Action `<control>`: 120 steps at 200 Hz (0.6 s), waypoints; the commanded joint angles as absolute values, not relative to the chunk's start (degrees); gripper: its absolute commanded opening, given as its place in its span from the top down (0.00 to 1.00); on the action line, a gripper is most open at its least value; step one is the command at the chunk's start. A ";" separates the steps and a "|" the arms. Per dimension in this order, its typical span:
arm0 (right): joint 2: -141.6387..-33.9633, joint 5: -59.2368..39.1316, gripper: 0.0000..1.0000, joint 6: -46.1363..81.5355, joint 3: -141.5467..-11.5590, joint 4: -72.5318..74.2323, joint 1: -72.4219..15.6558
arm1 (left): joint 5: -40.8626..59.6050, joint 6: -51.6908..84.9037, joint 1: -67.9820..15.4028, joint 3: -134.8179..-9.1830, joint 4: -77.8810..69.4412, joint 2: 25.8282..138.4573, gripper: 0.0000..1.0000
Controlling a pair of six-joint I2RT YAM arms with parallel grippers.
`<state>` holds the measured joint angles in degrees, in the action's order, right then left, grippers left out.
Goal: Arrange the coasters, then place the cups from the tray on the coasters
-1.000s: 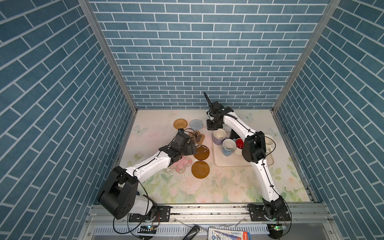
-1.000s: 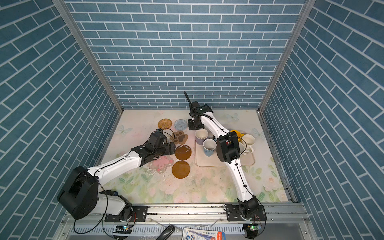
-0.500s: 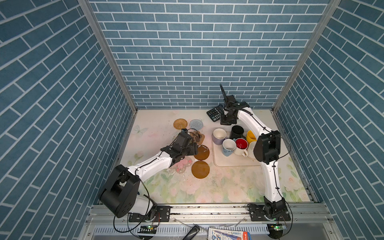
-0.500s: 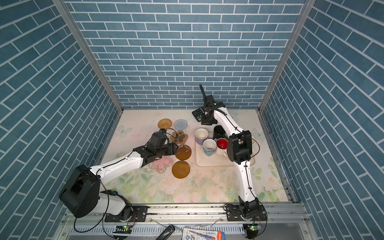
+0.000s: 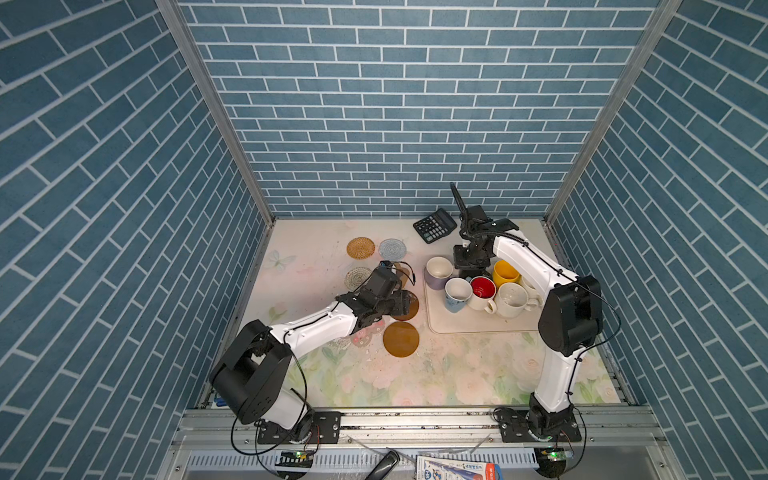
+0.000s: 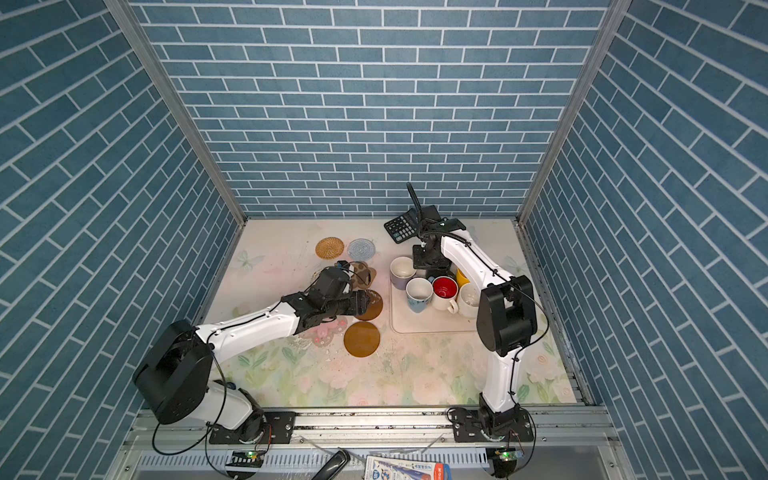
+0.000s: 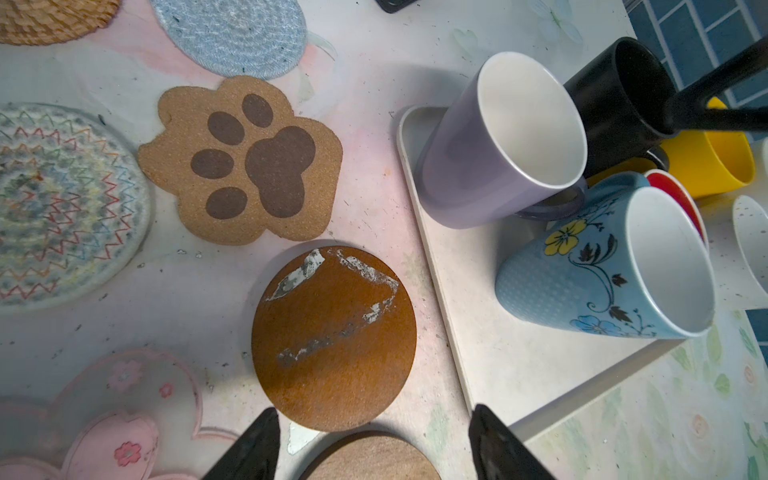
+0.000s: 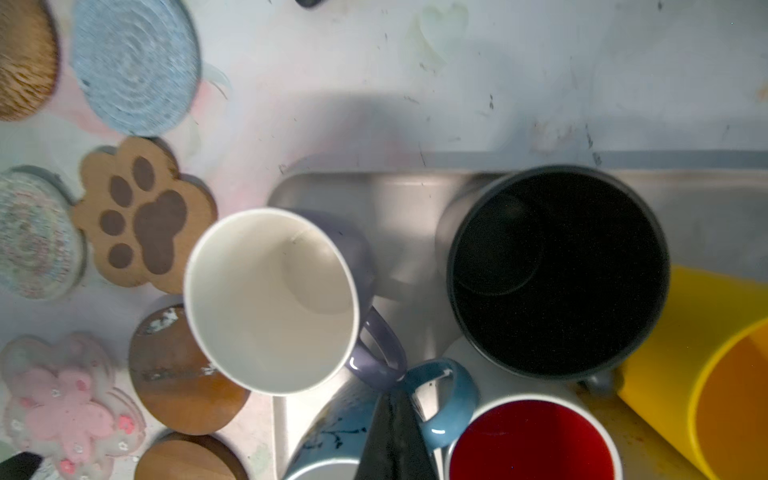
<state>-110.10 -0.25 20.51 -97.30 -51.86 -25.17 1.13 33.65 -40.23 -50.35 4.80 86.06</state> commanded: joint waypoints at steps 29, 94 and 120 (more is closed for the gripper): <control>-111.62 -0.55 1.00 19.34 -93.47 -49.82 -25.63 | 0.44 34.10 -40.86 -51.16 4.14 86.78 0.24; -113.29 -2.74 1.00 20.02 -90.80 -46.54 -28.54 | 0.01 34.10 -40.84 -50.06 4.50 85.63 0.22; -113.16 -3.69 1.00 20.32 -90.57 -45.71 -29.62 | -0.26 34.10 -40.87 -49.33 4.73 84.47 0.22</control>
